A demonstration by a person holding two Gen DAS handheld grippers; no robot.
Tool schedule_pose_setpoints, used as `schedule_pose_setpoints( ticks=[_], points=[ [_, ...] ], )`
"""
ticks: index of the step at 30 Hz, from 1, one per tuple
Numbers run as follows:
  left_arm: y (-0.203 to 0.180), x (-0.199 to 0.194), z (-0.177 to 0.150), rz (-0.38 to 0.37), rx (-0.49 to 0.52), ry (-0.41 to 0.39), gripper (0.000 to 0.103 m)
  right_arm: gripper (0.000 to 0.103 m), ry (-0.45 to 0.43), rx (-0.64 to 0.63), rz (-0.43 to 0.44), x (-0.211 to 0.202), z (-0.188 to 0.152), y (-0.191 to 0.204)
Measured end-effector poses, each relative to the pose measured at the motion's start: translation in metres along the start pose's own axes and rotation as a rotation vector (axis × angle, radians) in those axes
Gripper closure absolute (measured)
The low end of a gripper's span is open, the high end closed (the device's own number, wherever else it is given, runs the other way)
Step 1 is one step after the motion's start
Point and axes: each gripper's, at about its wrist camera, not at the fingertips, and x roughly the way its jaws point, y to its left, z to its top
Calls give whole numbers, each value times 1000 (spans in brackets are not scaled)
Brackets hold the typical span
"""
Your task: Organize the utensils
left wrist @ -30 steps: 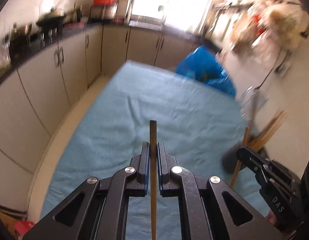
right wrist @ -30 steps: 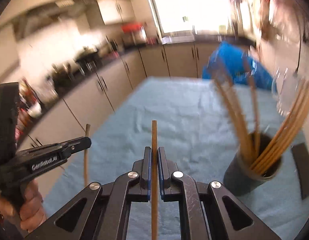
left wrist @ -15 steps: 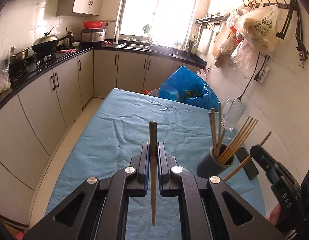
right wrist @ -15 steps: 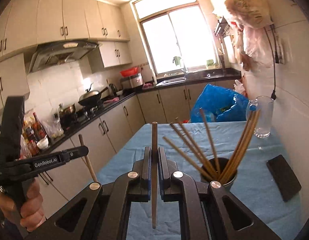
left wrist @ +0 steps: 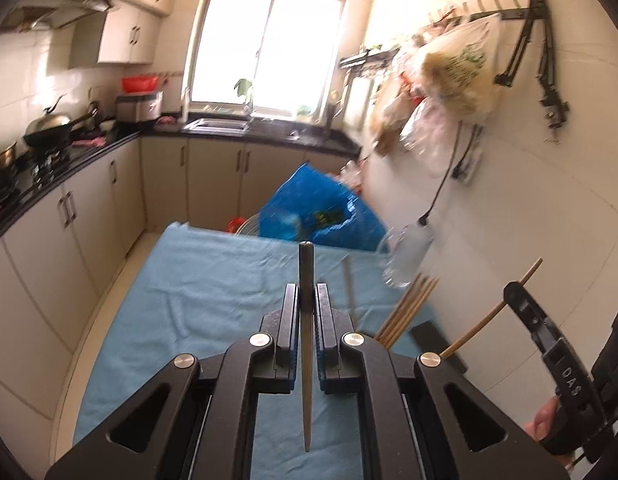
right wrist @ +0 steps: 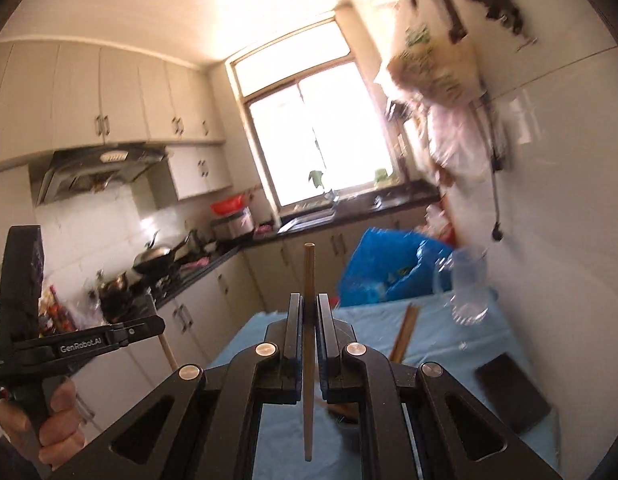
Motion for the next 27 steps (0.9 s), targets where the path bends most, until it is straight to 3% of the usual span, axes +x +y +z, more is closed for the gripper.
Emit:
schedule_pose_setpoints(
  ticks=[6, 9, 17, 20, 21, 22, 23, 25, 27],
  points=[
    [-45, 7, 36, -57, 31, -80, 96, 97, -81, 5, -54, -3, 29, -17],
    [-58, 30, 47, -53, 26, -90, 96, 97, -90, 0, -86, 10, 37, -22],
    [-50, 120, 31, -22, -36, 40, 96, 96, 10, 13, -112, 54, 19, -48],
    [-43, 134, 25, -18, -68, 88, 95, 94, 66, 12, -102, 66, 10, -53],
    [-40, 132, 24, -26, -71, 92, 95, 89, 76, 20, -93, 66, 10, -55],
    [-39, 128, 26, -31, -71, 87, 90, 85, 72, 27, -76, 63, 11, -56],
    [-39, 119, 28, -32, -66, 71, 78, 79, 58, 26, -71, 59, 13, -56],
    [-35, 97, 30, -30, -61, 29, 57, 76, 18, 10, -86, 45, 20, -51],
    [-32, 69, 31, -24, -47, -35, 53, 70, -42, -1, -81, 20, 28, -46]
  ],
)
